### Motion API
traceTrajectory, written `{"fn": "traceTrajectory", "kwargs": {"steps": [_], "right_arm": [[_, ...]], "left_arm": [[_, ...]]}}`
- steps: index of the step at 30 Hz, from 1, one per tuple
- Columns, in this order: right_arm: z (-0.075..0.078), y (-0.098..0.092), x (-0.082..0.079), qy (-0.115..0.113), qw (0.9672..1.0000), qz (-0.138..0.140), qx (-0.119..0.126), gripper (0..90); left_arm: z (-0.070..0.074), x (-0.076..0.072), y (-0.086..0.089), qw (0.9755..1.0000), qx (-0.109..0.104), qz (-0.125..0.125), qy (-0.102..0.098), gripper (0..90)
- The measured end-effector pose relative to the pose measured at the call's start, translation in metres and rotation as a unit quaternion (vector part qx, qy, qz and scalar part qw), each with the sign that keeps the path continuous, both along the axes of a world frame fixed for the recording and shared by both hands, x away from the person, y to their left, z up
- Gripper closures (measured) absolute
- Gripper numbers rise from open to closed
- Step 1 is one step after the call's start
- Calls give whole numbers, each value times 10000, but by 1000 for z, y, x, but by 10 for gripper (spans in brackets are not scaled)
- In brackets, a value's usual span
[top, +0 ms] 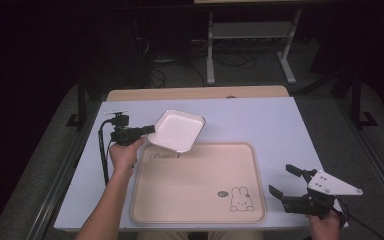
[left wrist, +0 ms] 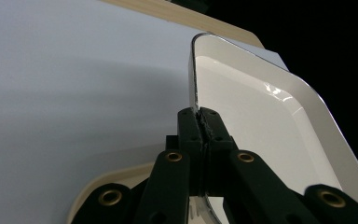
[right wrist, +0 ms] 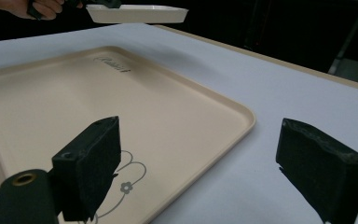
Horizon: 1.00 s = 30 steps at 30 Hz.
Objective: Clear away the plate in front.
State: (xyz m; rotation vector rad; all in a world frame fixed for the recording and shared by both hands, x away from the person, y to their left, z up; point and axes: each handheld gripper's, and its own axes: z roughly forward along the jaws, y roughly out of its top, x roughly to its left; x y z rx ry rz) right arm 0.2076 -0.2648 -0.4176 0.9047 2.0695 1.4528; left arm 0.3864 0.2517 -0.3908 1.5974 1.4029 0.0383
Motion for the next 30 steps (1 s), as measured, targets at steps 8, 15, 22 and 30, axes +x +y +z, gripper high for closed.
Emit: {"fn": "traceTrajectory", "kwargs": {"steps": [8,15,22,30], "right_arm": [[0,0,0,-9,10000,49,-16,130],[1,0,0,-5,10000,49,-7,130],[1,0,0,-3,10000,61,-5,130],[1,0,0,12,10000,47,-7,130]], "left_arm": [[0,-7,-6,10000,8,-65,-44,886],[-9,-18,-15,9991,146,-388,25,886],[-20,-30,-22,9982,136,-584,67,886],[-32,-44,-26,9982,206,-541,127,886]]}}
